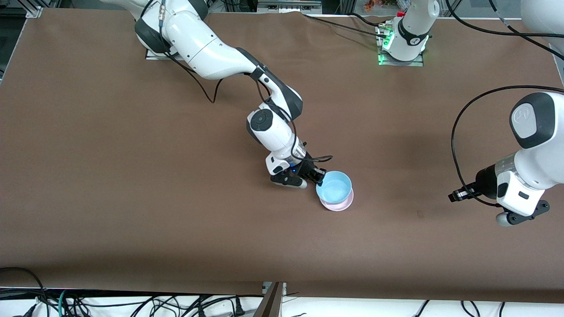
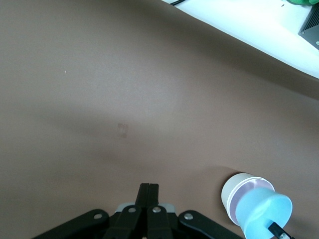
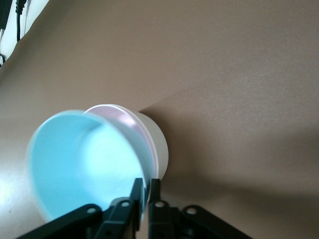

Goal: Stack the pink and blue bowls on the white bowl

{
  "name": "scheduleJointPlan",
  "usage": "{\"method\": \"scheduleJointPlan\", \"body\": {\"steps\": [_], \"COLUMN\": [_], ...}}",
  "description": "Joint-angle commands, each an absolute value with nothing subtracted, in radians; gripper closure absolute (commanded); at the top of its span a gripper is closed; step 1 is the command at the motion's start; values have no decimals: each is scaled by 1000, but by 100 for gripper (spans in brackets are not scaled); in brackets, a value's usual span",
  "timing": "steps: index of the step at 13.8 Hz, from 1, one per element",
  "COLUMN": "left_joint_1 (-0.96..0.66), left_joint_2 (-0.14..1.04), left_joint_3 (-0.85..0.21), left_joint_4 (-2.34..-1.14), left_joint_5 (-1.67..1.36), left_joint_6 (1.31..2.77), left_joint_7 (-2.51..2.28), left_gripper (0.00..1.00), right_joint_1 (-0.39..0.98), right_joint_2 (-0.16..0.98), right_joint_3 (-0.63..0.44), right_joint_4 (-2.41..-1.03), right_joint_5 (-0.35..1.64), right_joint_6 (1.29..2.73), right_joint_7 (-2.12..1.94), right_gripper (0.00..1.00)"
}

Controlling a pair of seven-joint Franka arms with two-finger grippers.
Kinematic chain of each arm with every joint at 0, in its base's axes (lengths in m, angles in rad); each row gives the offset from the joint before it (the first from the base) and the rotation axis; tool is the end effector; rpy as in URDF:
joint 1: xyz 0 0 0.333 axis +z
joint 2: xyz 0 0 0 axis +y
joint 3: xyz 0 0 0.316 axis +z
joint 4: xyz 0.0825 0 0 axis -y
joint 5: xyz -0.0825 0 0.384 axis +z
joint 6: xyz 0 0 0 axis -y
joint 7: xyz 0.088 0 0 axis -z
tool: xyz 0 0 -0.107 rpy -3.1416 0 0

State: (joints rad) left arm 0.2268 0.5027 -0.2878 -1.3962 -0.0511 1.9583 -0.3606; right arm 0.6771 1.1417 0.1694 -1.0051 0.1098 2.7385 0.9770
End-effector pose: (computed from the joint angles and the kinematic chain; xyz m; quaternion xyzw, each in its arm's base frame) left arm 0.7072 -0.0084 0.4349 0.9792 0.1764 0.0192 0.0980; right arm 0.5929 0.5694 0.2148 -0.9352 0.1723 -0.1059 0.2907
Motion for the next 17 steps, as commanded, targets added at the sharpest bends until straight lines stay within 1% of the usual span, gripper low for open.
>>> {"method": "scheduleJointPlan", "body": {"steps": [1,3,4,8,11,14,15,16,17], "left_joint_1": [235,235,235,235,235,250,255,265,274], "left_joint_2": [466,463,463,463,462,460,457,451,446], "left_joint_3": [-290,-290,-290,-290,-288,-288,-288,-288,-288], "left_joint_4": [-1433,-1434,-1434,-1434,-1433,-1425,-1422,-1422,-1422], "left_joint_5": [-66,-66,-64,-64,-64,-61,-61,-61,-63], "left_joint_6": [1950,1950,1950,1951,1950,1951,1950,1950,1950], "left_joint_7": [-331,-331,-331,-331,-331,-325,-307,-282,-263], "left_gripper": [100,100,100,100,100,100,98,90,86], "right_joint_1": [686,684,683,649,583,473,447,424,399], "right_joint_2": [1163,1157,1148,1046,970,907,899,872,855], "right_joint_3": [169,170,169,147,144,150,149,147,146], "right_joint_4": [-963,-963,-962,-954,-956,-957,-959,-960,-960], "right_joint_5": [123,123,121,109,107,104,101,91,66], "right_joint_6": [2738,2714,2654,2417,2208,2009,1956,1898,1837], "right_joint_7": [985,986,985,907,709,459,407,381,358], "right_gripper": [0,0,0,0,0,0,0,0,0]}}
